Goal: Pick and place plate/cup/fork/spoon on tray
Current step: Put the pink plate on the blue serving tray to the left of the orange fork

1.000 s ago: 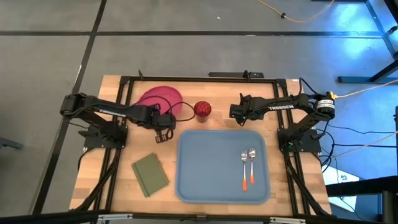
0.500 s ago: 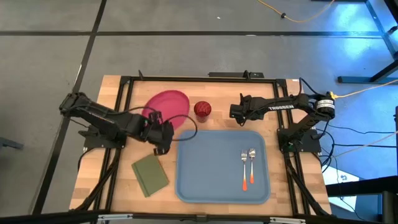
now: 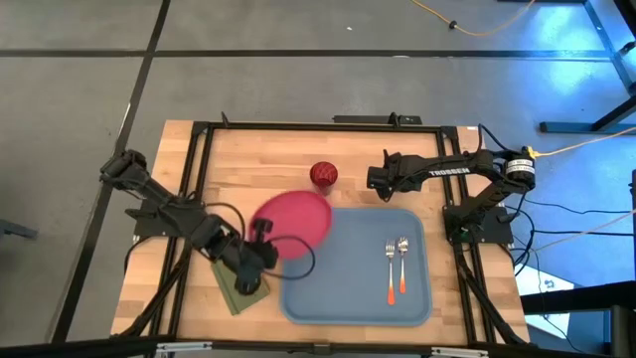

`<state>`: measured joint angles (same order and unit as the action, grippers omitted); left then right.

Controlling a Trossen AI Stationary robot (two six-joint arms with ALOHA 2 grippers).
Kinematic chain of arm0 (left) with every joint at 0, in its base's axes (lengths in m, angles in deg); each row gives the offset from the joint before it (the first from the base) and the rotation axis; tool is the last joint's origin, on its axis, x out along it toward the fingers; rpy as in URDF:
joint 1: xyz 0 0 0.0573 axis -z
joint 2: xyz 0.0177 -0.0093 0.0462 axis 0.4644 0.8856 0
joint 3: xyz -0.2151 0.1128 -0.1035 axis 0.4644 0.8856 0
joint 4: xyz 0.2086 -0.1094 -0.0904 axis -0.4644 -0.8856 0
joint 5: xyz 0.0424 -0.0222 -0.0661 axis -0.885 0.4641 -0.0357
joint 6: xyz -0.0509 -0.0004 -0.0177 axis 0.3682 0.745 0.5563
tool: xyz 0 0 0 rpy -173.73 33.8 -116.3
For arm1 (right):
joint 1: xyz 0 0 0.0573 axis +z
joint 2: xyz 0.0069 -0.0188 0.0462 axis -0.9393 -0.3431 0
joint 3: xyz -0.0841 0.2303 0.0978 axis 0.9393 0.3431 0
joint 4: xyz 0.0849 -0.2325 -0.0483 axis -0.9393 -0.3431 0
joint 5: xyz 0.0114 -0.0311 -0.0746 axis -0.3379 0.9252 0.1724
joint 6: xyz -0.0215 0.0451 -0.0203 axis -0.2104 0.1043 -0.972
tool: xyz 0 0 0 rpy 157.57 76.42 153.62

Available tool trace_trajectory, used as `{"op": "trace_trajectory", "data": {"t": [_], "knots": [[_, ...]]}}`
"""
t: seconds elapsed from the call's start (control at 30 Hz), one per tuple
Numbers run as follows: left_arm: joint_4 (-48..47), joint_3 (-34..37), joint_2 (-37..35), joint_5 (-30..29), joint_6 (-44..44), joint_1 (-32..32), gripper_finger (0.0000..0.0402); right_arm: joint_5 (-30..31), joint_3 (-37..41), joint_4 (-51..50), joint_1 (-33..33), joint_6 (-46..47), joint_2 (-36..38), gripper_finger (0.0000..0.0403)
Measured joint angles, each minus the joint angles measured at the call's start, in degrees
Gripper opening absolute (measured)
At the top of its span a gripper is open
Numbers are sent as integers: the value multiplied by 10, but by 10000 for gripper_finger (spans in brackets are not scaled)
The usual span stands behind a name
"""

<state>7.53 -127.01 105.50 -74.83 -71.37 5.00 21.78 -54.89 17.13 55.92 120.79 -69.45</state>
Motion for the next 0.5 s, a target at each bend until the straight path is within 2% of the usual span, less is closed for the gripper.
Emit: {"op": "trace_trajectory", "data": {"t": [0.2,0.37,0.5], "knots": [[119,0,52,22,-137,7,0,-15,0,-1,0,-19,0,101],[210,0,98,151,-249,-28,0,-25,0,-1,0,-19,0,101],[228,0,116,227,-272,-60,0,-29,0,-2,0,-21,0,101]]}}
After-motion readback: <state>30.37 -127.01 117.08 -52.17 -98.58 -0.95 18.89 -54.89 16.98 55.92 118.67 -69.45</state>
